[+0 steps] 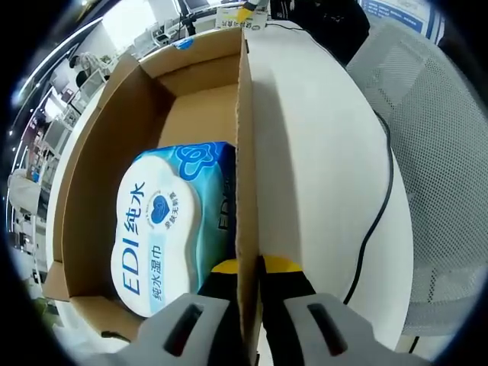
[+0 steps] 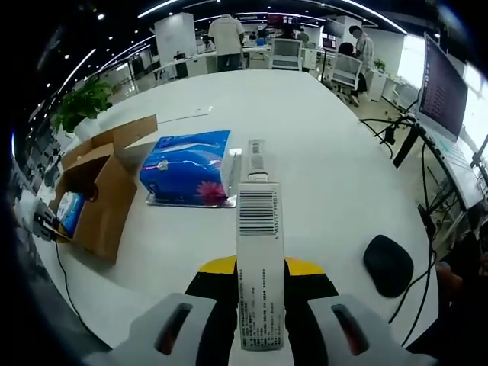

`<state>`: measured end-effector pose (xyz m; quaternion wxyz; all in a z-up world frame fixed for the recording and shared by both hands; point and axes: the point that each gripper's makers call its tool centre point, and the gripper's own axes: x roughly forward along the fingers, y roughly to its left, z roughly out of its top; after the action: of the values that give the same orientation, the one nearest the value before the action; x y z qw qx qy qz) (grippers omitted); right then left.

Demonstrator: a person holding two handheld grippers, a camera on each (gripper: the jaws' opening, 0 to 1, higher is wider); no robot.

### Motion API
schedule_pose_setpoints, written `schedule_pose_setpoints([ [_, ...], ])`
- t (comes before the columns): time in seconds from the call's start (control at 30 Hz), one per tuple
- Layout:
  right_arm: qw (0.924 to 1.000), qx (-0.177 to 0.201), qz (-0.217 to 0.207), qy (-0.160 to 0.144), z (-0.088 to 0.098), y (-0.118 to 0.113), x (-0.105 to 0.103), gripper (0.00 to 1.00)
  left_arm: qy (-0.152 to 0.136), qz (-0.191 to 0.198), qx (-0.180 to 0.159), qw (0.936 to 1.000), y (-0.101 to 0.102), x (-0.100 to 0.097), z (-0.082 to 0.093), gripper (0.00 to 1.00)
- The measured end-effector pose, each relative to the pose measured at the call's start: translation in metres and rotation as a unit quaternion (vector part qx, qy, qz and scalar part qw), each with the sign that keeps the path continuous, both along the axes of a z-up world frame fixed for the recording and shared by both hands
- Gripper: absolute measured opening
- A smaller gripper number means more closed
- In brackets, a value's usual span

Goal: Operate the shoe box by opening the lid, removing the specified soft item, and placing it in the target area until the item is outside and the box remains undamaged.

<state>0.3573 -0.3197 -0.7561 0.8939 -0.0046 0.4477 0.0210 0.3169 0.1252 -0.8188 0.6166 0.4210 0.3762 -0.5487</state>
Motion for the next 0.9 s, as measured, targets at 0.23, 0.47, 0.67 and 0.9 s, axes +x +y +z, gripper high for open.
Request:
schedule_pose_setpoints([
  [0.23, 0.9999, -0.004, 0.001, 0.013, -0.008, -0.002, 0.006, 0.18, 0.001, 0.003, 0.001, 1.0, 0.0, 0.0, 0.001, 0.02],
  [0.47, 0.9996, -0.009, 0.012, 0.026, -0.015, -0.001, 0.012, 0.18, 0.001, 0.002, 0.0, 1.0, 0.0, 0.001, 0.002, 0.02],
  [0.67, 0.9994, -0.011, 0.01, 0.033, -0.019, -0.004, 0.015, 0.18, 0.001, 0.002, 0.0, 1.0, -0.001, 0.001, 0.001, 0.02],
  [0.9, 0.9992, -0.015, 0.012, 0.036, -0.022, -0.006, 0.015, 0.18, 0.001, 0.002, 0.0, 1.0, -0.002, 0.0, 0.002, 0.02],
])
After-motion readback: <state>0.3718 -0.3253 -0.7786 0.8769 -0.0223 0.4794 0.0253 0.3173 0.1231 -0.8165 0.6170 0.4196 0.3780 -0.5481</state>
